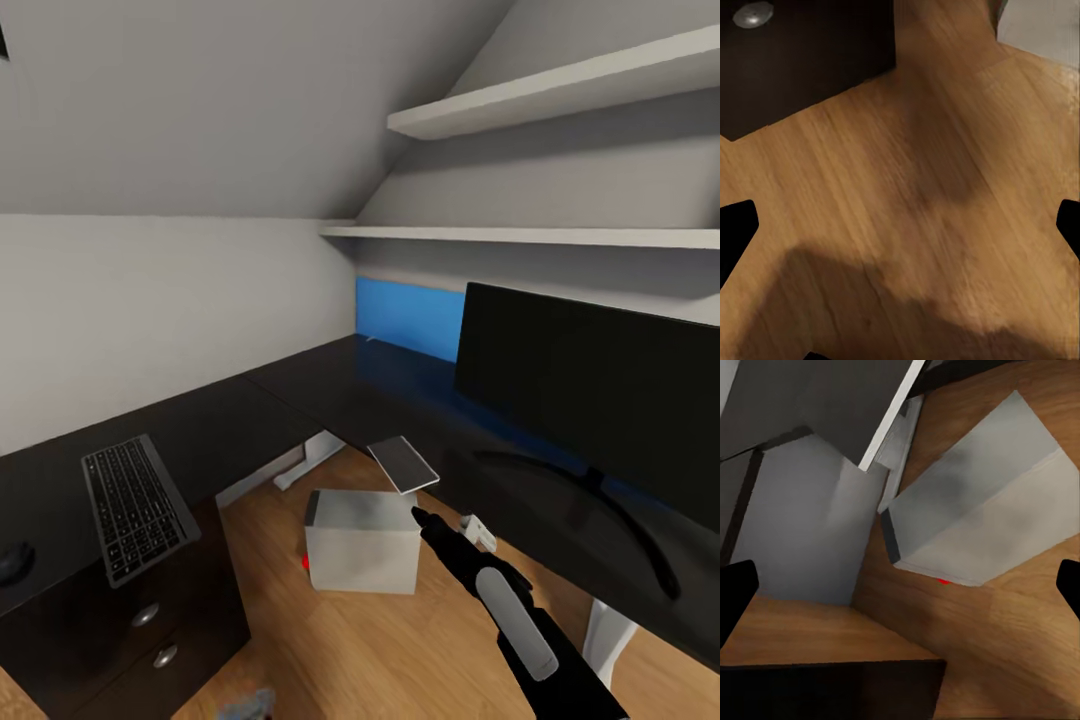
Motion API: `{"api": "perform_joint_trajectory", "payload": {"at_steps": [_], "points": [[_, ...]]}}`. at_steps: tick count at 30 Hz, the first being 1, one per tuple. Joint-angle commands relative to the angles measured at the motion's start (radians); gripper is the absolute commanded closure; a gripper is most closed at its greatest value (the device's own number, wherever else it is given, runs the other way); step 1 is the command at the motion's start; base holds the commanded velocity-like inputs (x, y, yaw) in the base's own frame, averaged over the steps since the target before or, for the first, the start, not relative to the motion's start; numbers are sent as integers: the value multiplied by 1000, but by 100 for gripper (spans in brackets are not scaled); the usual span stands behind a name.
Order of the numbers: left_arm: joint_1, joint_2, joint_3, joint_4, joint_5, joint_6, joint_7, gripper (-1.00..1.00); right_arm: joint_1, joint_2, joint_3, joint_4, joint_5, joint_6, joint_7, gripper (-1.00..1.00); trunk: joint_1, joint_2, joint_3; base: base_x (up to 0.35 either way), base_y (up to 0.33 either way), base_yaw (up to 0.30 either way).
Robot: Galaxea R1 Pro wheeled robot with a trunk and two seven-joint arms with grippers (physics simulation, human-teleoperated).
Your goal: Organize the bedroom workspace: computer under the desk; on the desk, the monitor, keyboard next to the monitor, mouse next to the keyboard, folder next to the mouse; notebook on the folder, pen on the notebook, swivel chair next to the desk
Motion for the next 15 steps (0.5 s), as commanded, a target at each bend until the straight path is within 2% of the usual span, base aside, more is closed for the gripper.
{"api": "perform_joint_trajectory", "payload": {"at_steps": [1, 2, 5, 6, 7, 8, 9, 12, 15], "points": [[0, 0, -5, -30, 5, 10, 7, -100, -1, 2, 1, -2, -13, 0, -8, -100, 4, -8, -4, 0, 0, 0], [-1, 0, -16, -159, 9, 94, 7, -100, -4, 27, -17, 0, -29, -15, -9, -100, 8, -15, -8, 0, 0, 0], [-1, 0, -17, -241, 12, 201, 6, -100, -7, 44, -37, 4, -32, -51, -8, -100, 19, -36, -17, 0, 0, 0], [-1, 0, -15, -398, 52, 390, 6, -100, -9, 58, -58, 7, -35, -133, -7, -100, 23, -43, -20, 0, 0, 0], [-1, 0, -14, -428, 68, 419, 7, -100, -9, 59, -60, 8, -36, -147, -6, -100, 27, -50, -23, 0, 0, 0], [0, 1, -12, -478, 103, 464, 8, -100, -10, 61, -62, 18, -35, -169, -5, -100, 31, -57, -26, 0, 0, 0], [-1, 2, -3, -538, 181, 518, 10, -100, -10, 66, -57, 91, -14, -197, -2, -100, 35, -64, -29, 0, 0, 0], [0, 14, 3, -536, 219, 536, 10, -100, -10, 72, -49, 139, 39, -207, 6, -100, 46, -85, -39, 0, 0, 0], [0, 38, 5, -536, 229, 538, 11, -100, -10, 74, -47, 148, 53, -210, 20, -100, 58, -106, -48, 0, 0, 0]]}}
